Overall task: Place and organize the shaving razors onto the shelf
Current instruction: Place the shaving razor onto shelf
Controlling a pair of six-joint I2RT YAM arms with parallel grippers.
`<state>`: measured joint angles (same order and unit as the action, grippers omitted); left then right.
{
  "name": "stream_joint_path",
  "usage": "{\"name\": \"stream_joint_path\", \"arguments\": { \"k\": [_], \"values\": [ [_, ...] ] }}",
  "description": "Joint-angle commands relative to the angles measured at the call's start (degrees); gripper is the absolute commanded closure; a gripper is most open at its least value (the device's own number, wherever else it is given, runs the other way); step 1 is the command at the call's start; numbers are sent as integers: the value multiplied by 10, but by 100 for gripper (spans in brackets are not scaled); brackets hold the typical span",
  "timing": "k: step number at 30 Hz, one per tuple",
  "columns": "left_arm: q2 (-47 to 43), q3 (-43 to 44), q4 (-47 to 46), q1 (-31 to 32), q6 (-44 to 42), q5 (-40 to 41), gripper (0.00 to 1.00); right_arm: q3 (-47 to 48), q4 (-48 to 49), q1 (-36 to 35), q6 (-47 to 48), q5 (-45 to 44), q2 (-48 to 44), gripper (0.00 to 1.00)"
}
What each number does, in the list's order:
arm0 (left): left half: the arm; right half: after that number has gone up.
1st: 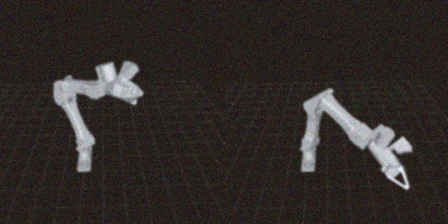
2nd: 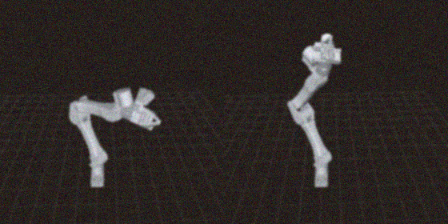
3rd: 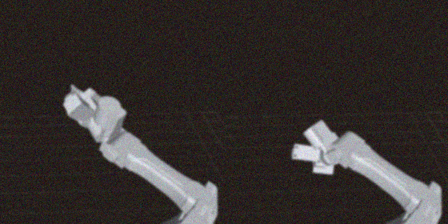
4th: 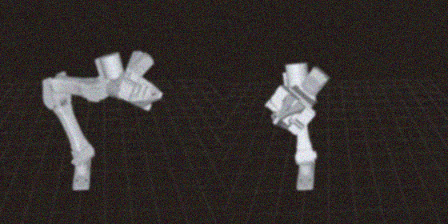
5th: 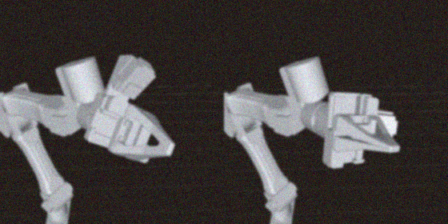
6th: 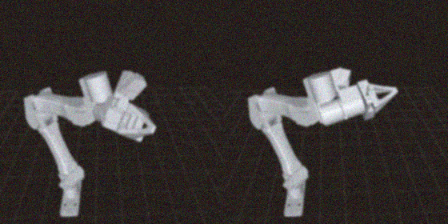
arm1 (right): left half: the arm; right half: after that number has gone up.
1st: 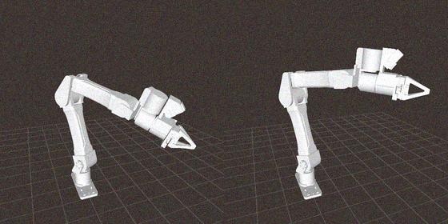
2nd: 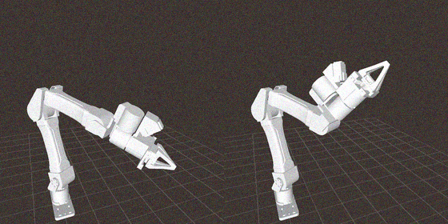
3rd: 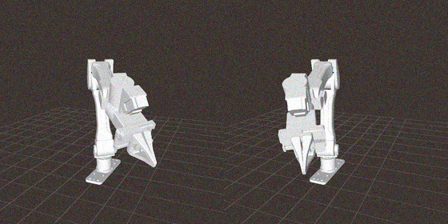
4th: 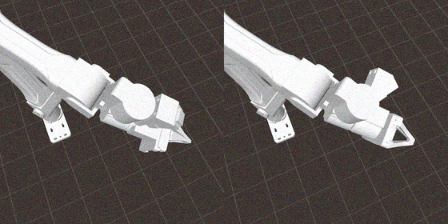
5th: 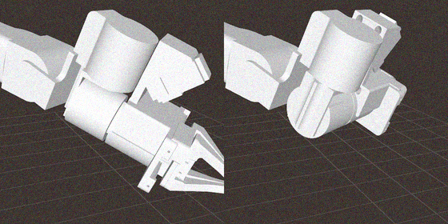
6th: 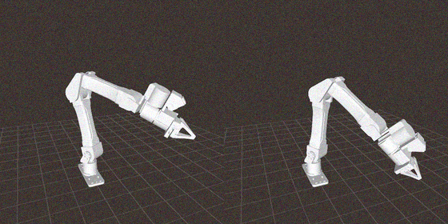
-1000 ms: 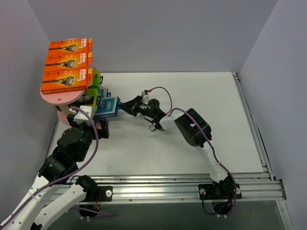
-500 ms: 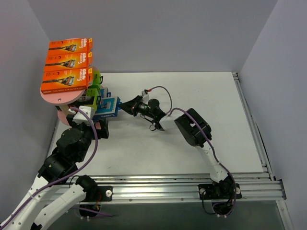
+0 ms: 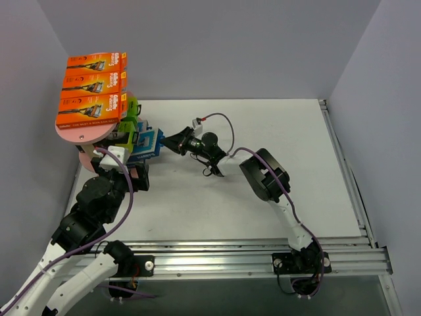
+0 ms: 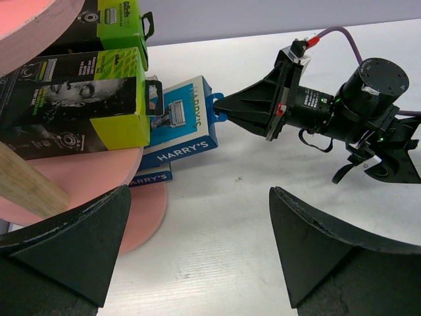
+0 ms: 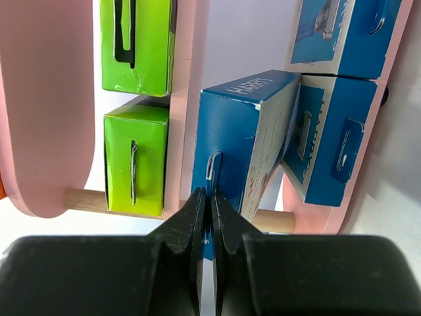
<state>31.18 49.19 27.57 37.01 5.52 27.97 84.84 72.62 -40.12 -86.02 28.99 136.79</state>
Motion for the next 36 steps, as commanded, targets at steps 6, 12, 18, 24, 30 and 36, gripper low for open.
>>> {"name": "stream_joint_path", "arguments": {
  "k": [6, 12, 18, 24, 30, 36],
  "values": [
    [-9, 8, -23, 2, 2, -9, 5, 38, -7, -7, 35, 6, 18, 100],
    [-10, 8, -23, 2, 3, -9, 5, 61, -33, -9, 42, 6, 28, 99],
    [-13, 8, -23, 2, 2, -9, 5, 86, -50, -14, 45, 9, 44, 99],
    [-15, 8, -23, 1, 2, -9, 5, 110, -61, -20, 43, 11, 60, 99],
    [-17, 8, -23, 3, 3, -10, 5, 134, -80, -23, 46, 12, 74, 99],
    [-19, 7, -23, 2, 3, -10, 5, 155, -93, -26, 48, 12, 87, 98]
  ]
}}
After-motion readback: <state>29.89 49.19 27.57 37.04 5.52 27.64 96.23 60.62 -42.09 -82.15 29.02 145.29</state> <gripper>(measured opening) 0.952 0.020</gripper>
